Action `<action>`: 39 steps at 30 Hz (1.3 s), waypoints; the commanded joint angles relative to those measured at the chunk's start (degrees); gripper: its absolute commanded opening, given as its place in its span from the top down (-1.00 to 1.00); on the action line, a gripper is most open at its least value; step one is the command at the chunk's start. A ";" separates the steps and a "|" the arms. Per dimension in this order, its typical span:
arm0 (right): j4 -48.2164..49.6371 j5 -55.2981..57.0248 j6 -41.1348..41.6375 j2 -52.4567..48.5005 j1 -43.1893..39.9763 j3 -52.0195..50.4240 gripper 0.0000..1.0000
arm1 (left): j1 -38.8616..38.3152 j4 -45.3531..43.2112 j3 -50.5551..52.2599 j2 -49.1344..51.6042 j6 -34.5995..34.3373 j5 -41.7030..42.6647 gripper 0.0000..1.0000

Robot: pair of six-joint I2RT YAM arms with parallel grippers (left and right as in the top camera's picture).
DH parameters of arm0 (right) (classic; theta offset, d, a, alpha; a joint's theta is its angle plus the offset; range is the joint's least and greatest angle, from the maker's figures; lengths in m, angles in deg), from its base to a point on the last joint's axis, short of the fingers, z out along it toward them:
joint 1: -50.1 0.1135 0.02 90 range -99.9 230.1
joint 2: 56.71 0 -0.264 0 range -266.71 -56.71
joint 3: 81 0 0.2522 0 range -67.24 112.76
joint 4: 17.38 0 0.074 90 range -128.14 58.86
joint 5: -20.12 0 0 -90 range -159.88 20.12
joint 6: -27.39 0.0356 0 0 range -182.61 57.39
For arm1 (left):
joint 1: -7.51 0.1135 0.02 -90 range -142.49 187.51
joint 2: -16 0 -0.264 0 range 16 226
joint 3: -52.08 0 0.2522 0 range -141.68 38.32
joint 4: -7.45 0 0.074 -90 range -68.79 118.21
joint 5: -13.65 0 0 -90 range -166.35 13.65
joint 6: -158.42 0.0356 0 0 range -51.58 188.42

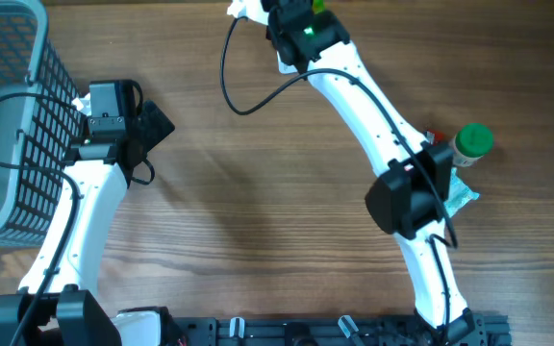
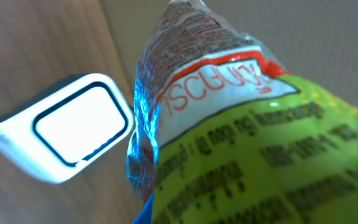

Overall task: Scan the item barcode
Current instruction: 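Hold the green bag in front of the white scanner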

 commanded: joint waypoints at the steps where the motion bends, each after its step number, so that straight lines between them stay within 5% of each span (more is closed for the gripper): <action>1: 3.74 4.63 -1.20 -3.65 0.09 0.07 0.92 | 0.26 0.00 -0.55 0.00 0.26 0.09 -1.00; 22: 14.95 7.41 -0.98 -9.55 0.42 -0.04 0.92 | 0.26 -0.02 -0.57 0.00 0.26 0.09 -1.00; 29: 12.57 6.62 9.60 -9.57 0.55 -0.15 0.92 | 0.26 0.00 -0.57 0.00 0.26 0.09 -1.00; 39: 9.60 6.51 12.94 -9.60 0.92 -0.13 0.91 | 0.26 0.00 -0.57 0.00 0.26 0.09 -1.00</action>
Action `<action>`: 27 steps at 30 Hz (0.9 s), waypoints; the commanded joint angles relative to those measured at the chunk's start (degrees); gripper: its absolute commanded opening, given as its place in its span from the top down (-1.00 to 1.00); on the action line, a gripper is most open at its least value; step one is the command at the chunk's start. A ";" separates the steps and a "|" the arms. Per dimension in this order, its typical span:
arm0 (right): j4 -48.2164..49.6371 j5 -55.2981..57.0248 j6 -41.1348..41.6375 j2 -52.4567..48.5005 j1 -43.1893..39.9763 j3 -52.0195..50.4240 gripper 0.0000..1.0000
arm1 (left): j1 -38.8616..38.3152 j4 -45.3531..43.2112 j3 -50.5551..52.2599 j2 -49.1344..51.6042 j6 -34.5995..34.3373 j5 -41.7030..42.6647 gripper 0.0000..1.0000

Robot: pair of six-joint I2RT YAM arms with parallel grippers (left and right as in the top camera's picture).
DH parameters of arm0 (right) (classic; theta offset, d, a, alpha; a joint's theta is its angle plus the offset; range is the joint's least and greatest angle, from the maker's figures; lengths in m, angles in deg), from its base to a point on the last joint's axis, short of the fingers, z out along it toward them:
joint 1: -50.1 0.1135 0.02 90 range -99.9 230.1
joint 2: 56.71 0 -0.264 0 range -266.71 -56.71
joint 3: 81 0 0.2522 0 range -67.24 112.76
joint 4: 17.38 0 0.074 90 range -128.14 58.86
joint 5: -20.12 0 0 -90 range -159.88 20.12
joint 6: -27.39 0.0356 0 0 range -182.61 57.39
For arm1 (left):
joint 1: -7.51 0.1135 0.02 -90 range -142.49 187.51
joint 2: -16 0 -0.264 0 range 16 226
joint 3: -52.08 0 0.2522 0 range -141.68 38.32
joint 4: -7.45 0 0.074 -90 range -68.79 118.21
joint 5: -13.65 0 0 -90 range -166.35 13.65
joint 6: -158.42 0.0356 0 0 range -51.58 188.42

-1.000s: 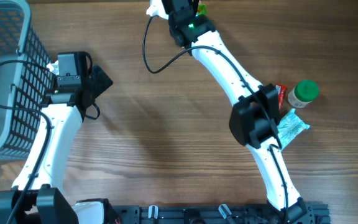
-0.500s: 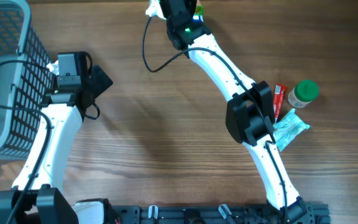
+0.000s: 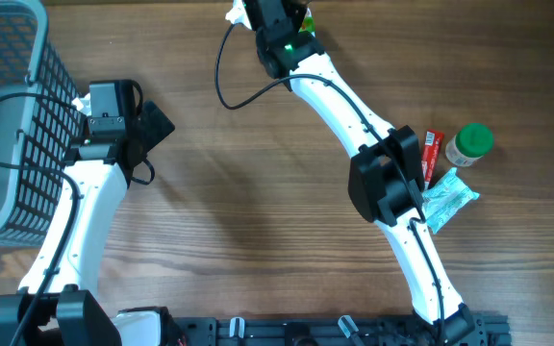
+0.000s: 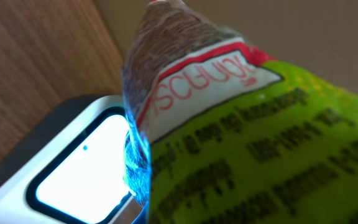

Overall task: Scan the item barcode
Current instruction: 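Hold the green bag in front of the white scanner, then carry the green bag right and drop it beside the tissue pack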

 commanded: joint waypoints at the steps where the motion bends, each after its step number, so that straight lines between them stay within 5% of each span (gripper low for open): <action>1: 0.37 2.21 4.31 0.35 0.37 -0.09 0.91 | 0.26 -0.02 -0.57 0.00 0.26 0.09 -1.00; 7: -1.81 5.97 8.37 6.69 0.28 -0.02 0.92 | 0.26 0.00 -0.55 0.00 0.26 0.09 -1.00; 12: -10.08 -1.46 17.20 15.93 0.20 -0.02 0.91 | 0.26 0.00 -0.55 0.00 0.26 0.09 -1.00; 20: -37.53 -19.56 34.25 31.54 -4.15 -0.02 0.92 | 0.26 0.00 -0.55 0.00 0.26 0.09 -1.00; 27: -66.01 -34.82 36.65 33.05 -13.31 -1.03 0.91 | 0.26 0.00 -0.55 0.00 0.26 0.09 -1.00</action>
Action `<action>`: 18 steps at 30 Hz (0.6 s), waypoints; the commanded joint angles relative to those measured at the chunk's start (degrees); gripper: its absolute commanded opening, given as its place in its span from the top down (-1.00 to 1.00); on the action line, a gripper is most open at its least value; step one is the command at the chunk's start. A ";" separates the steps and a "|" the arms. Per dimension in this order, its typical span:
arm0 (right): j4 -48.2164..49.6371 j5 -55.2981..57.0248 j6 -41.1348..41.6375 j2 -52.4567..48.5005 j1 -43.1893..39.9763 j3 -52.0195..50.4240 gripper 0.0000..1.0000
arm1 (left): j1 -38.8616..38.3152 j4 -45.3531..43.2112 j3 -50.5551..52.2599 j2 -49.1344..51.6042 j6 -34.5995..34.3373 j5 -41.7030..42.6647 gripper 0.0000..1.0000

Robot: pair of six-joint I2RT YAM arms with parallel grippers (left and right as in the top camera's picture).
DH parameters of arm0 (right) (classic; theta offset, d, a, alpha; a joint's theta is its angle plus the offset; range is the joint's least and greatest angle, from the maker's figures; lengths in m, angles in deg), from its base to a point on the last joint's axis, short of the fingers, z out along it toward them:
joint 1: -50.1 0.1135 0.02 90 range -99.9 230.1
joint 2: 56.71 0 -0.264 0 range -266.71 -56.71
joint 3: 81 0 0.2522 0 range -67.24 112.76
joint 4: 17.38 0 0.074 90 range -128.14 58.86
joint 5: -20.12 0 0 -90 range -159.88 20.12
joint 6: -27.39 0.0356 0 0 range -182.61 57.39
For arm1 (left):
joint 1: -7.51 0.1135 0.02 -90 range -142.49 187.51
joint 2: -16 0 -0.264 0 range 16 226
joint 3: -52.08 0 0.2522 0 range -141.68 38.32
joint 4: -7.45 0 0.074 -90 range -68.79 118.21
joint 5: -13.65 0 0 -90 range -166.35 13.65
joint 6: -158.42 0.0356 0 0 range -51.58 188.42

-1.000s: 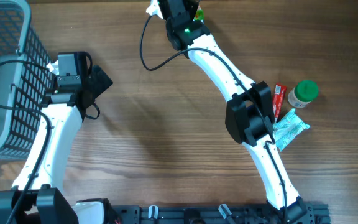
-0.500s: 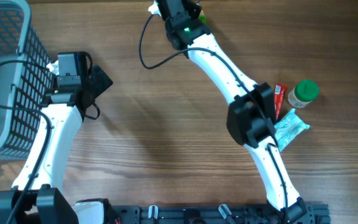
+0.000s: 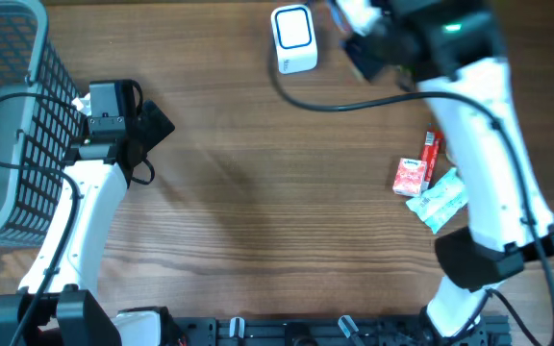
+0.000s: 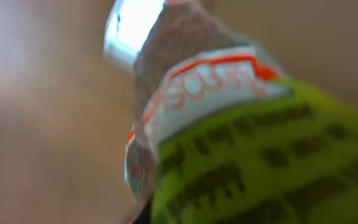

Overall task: Scan the item barcode
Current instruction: 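Carry the green bag right and drop it beside the tissue pack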

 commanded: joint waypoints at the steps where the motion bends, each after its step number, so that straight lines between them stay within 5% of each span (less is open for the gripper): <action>1: -6.78 -14.91 5.35 -2.89 -5.53 -3.08 0.91 | 0.26 0.00 -0.55 0.00 0.26 0.09 -1.00; 9: -3.61 -19.50 6.71 -2.89 -11.91 -24.30 0.91 | 0.26 0.00 -0.55 0.00 0.26 0.09 -1.00; 18: 13.29 -15.76 6.73 -2.89 -14.36 -50.07 0.83 | 0.26 0.00 -0.55 0.00 0.26 0.09 -1.00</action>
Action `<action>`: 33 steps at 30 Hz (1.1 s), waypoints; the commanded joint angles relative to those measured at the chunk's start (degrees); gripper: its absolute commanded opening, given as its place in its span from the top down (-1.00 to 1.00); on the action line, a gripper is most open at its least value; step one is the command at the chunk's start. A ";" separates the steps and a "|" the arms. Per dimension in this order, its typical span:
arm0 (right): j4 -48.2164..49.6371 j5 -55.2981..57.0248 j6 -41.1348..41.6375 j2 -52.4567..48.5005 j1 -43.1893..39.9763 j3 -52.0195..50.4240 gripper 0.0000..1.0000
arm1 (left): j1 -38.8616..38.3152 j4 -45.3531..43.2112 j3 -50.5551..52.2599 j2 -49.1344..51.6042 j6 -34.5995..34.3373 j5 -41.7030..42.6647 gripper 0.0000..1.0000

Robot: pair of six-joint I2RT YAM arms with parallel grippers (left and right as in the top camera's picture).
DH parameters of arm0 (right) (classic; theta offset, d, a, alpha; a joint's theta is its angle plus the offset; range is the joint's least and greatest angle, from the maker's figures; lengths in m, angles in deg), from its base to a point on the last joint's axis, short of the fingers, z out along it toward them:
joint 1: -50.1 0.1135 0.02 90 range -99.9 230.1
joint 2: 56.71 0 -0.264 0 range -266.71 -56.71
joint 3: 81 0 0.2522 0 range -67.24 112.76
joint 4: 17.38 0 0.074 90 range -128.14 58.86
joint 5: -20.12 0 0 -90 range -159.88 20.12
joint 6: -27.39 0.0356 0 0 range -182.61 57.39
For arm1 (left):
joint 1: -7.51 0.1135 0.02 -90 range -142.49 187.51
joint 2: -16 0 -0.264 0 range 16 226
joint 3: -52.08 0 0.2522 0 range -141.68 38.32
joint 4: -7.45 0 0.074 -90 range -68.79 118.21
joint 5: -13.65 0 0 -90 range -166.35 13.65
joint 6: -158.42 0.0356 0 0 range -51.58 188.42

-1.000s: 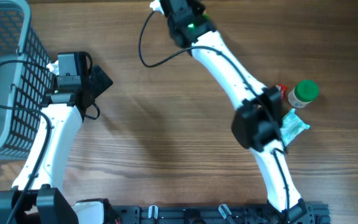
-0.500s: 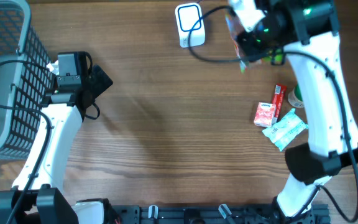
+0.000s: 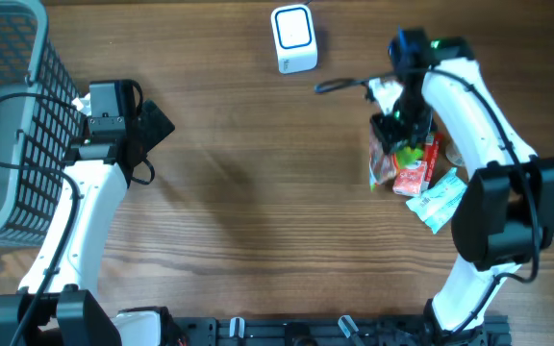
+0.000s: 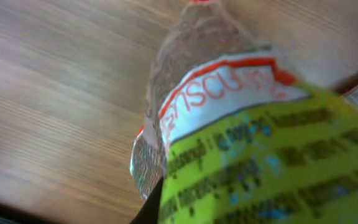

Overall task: Scan the item barcode
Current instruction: 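Carry the green bag right and drop it beside the tissue pack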

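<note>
My right gripper [image 3: 398,130] is shut on a green snack packet [image 3: 386,160] with a crimped silvery end. It holds the packet low over the right side of the table, beside the other goods. In the right wrist view the packet [image 4: 241,130] fills most of the frame. Its white, red-edged label faces the camera and wood shows behind; my fingers are hidden except for a dark sliver at the bottom. The white scanner [image 3: 293,38] with its blue-rimmed window stands at the far edge, well away from the packet. My left gripper [image 3: 155,124] rests near the basket, holding nothing.
A grey mesh basket [image 3: 8,125] occupies the far left. A small red carton [image 3: 410,179], a red stick pack [image 3: 431,152] and a teal packet [image 3: 441,201] lie together at the right, just under and beside the held packet. A black cable [image 3: 339,85] trails from the right arm.
My right gripper, still holding the packet, was at the far edge just right of the scanner. It is now nearer, over the heap of goods at the right. The left arm is unchanged.
The packet was first held beside the scanner's lit window at the far edge. Then it was right over the window. After that it was away to the scanner's right, and now it is down by the other goods at the right.
</note>
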 commanded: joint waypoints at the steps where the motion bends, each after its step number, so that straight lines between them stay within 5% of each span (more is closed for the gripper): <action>1: 5.53 1.55 0.76 0.15 -0.74 -7.10 0.82 | 0.26 0.02 -0.57 0.00 0.26 0.09 -1.00; 3: 8.02 3.50 0.83 0.15 -0.74 -9.31 0.28 | 0.26 0.02 -0.55 0.00 0.26 0.09 -1.00; 5: 9.79 4.87 0.81 0.15 -0.74 -10.62 0.06 | 0.26 0.02 -0.55 0.00 0.26 0.09 -1.00; 7: 10.88 5.49 0.85 0.15 -0.74 -10.88 -0.37 | 0.26 0.02 -0.55 0.00 0.26 0.09 -1.00; 17: 7.72 17.73 8.61 1.36 -0.72 2.25 -0.77 | 0.26 0.02 -0.55 0.00 0.26 0.09 -1.00; 20: 8.13 13.75 11.34 1.81 -0.68 6.08 -0.79 | 0.26 0.02 -0.55 0.00 0.26 0.09 -1.00; 25: 11.02 -10.43 11.30 1.77 -0.68 4.72 -0.80 | 0.26 0.02 -0.57 0.00 0.26 0.09 -1.00; 30: 14.43 -16.44 12.11 1.77 0.04 -0.33 0.10 | 0.26 0.02 -0.57 0.00 0.26 0.09 -1.00; 33: 20.15 -16.41 15.74 1.77 0.31 -6.08 0.22 | 0.26 0.02 -0.55 0.00 0.26 0.09 -1.00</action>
